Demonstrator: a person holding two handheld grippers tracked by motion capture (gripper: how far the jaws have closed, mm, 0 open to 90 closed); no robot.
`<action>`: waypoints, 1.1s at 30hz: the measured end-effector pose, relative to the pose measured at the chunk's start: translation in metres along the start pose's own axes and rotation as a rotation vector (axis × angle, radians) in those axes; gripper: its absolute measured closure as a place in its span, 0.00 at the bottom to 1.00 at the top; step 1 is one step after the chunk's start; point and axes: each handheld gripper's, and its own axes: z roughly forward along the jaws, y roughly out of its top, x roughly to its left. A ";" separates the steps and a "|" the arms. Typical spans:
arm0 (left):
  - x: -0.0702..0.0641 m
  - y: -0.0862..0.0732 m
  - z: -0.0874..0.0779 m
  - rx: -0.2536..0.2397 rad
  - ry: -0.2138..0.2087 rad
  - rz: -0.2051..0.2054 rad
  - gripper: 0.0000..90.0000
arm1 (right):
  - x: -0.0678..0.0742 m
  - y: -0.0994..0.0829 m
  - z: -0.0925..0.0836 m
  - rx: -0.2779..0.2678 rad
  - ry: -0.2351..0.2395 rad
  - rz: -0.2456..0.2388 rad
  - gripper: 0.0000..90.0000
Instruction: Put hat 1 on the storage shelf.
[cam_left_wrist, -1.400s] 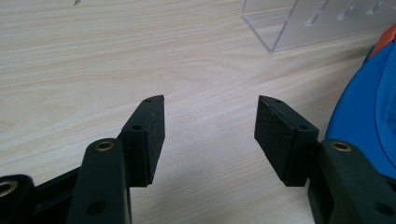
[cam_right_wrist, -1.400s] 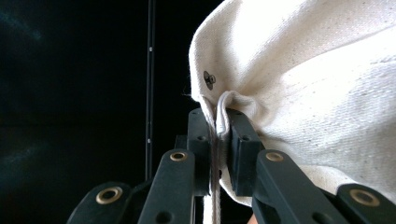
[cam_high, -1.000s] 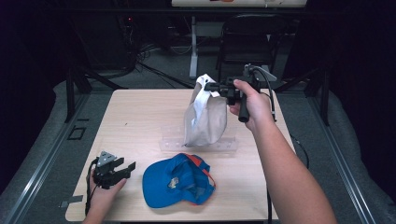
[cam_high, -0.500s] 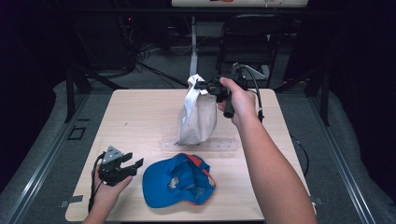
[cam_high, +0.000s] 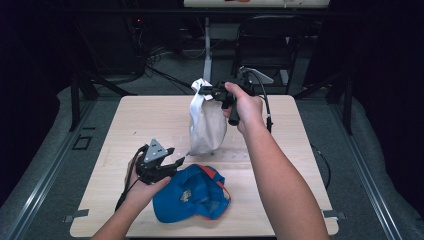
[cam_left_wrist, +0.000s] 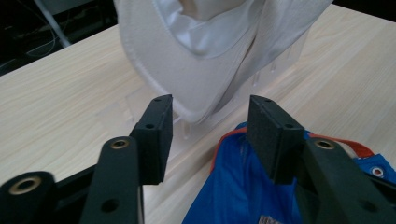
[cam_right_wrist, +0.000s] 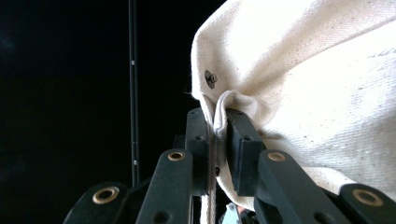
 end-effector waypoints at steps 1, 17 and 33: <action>-0.002 0.002 0.003 0.007 0.002 0.010 0.59 | 0.000 0.000 0.001 0.002 0.000 -0.003 0.90; -0.020 0.031 0.034 0.061 0.031 0.046 0.62 | 0.002 -0.004 0.003 -0.003 0.000 -0.035 0.88; -0.005 0.022 0.024 0.024 0.064 -0.036 0.86 | 0.005 -0.012 0.004 0.029 -0.031 -0.070 0.87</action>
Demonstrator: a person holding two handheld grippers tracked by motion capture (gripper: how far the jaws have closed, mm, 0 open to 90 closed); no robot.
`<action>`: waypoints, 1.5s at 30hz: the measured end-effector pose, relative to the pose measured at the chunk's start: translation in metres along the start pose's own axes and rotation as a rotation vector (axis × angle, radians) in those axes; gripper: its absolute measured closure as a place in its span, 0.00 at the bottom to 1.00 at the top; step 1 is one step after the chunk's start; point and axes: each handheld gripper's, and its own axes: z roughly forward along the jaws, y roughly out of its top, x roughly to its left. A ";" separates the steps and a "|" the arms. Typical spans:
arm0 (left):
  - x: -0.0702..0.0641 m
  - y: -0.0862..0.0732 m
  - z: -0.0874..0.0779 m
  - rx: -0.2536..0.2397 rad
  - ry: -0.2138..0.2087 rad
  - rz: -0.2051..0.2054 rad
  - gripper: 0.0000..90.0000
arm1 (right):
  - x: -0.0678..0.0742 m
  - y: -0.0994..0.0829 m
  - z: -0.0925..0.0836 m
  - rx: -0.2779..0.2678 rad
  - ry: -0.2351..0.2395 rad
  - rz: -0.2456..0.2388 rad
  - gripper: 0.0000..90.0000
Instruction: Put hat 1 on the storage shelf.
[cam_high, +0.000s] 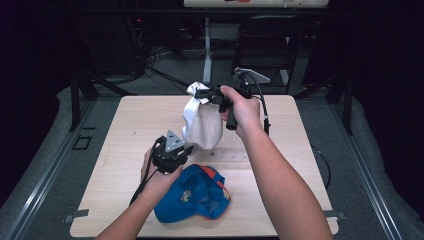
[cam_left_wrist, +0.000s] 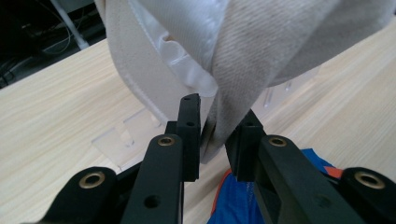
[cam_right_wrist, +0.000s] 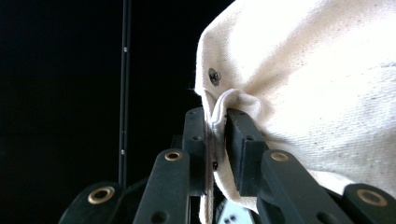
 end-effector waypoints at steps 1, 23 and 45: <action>0.002 -0.002 -0.001 -0.005 0.000 -0.015 0.86 | 0.000 0.000 0.000 0.000 -0.002 -0.003 0.87; 0.025 -0.035 -0.009 -0.001 0.001 -0.197 0.91 | -0.012 -0.007 0.008 0.017 -0.138 -0.058 0.88; 0.021 -0.049 -0.002 0.016 0.012 -0.157 0.75 | -0.020 -0.009 0.000 0.016 -0.211 -0.121 0.79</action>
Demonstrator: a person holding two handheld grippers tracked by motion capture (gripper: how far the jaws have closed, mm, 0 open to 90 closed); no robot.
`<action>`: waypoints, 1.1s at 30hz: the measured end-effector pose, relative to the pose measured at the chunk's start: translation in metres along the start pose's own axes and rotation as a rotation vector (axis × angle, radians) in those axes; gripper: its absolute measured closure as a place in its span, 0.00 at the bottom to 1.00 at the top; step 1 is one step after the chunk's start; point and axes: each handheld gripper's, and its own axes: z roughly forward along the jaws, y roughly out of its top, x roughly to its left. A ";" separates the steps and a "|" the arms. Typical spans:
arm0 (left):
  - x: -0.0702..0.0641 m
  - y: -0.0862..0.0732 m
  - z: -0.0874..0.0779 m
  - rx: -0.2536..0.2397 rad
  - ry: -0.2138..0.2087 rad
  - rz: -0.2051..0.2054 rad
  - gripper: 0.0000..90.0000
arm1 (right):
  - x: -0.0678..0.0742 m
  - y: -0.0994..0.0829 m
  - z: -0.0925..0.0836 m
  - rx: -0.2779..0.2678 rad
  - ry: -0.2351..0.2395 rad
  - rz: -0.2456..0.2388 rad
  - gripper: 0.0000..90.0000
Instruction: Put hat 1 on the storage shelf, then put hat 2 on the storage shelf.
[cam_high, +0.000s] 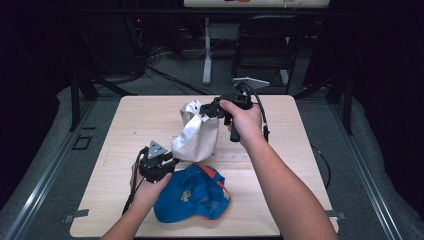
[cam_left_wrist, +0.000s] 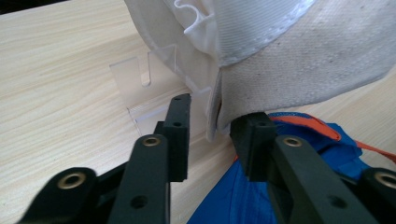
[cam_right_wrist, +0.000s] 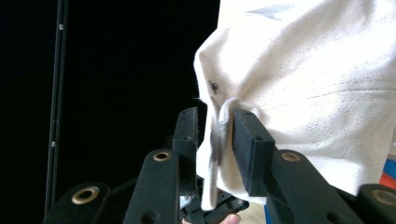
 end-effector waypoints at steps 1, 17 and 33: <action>0.000 -0.001 -0.001 -0.008 -0.001 -0.005 0.72 | 0.000 0.000 -0.003 0.000 0.004 -0.009 0.77; 0.008 -0.024 -0.027 0.001 -0.041 -0.033 0.57 | -0.019 -0.039 -0.042 -0.123 -0.138 -0.248 0.54; 0.028 -0.059 -0.044 0.033 -0.018 -0.034 0.51 | -0.082 -0.099 -0.054 -0.163 -0.252 -0.424 0.48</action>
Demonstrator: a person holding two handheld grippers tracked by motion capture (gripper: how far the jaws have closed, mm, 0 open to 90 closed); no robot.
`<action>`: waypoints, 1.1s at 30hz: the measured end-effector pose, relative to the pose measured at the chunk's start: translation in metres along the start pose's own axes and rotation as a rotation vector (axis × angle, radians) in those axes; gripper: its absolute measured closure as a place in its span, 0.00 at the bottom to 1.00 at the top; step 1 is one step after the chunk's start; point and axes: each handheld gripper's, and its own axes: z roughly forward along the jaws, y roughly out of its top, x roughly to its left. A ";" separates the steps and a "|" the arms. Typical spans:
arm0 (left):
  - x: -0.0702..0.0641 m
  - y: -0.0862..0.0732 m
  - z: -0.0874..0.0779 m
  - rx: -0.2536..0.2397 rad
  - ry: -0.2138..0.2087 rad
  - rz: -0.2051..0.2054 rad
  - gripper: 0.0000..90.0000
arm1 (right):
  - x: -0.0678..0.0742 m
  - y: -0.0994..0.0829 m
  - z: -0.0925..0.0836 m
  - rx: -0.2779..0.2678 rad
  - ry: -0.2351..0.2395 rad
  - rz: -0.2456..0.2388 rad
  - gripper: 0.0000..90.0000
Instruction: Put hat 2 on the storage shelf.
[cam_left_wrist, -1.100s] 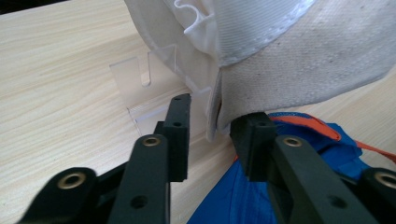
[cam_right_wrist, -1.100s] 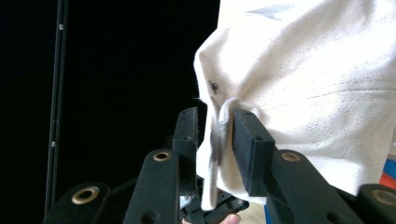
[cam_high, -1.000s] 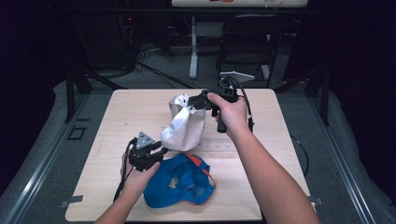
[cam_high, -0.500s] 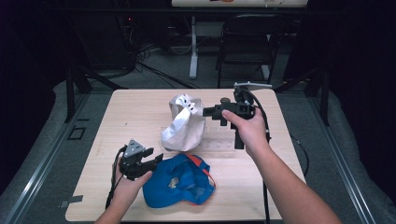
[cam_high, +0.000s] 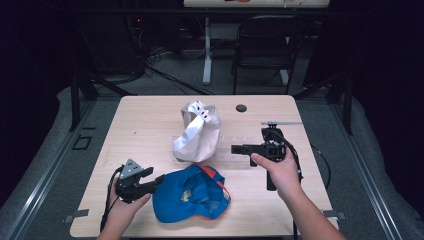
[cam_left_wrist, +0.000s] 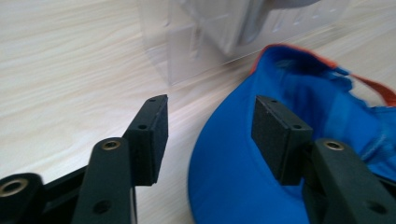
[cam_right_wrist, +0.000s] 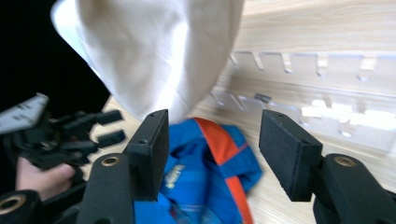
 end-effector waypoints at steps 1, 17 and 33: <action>0.001 -0.002 0.000 0.000 0.010 -0.006 0.51 | -0.001 -0.005 0.001 0.008 -0.016 -0.007 0.48; 0.014 -0.017 0.005 -0.001 0.020 -0.029 0.53 | -0.038 -0.072 0.027 0.015 0.018 0.006 0.53; 0.013 -0.021 0.009 0.028 0.013 -0.022 0.54 | -0.041 -0.104 0.067 0.155 0.032 -0.010 0.56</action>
